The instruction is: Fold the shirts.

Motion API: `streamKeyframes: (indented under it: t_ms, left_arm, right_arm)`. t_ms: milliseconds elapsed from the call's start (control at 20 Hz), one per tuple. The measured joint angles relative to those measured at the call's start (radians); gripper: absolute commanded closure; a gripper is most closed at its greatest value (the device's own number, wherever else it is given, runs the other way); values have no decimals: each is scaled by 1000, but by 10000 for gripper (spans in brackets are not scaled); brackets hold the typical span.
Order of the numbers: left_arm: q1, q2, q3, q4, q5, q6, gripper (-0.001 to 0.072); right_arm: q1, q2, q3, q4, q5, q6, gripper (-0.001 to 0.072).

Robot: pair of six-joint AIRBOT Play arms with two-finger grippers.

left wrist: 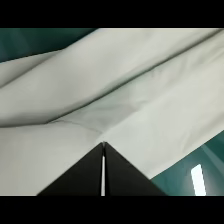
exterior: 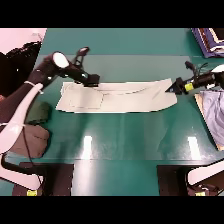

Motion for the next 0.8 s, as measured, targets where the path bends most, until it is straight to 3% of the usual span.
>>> streamKeyframes:
  t_ms: [400, 800]
  left_arm:
    - [-171, -254, 238, -83, 10, 6, 683]
    - [-214, -315, 286, -93, 29, 6, 683]
  right_arm:
    - [153, 154, 342, 10, 60, 164, 700]
    - [347, 159, 483, 10, 35, 223, 701]
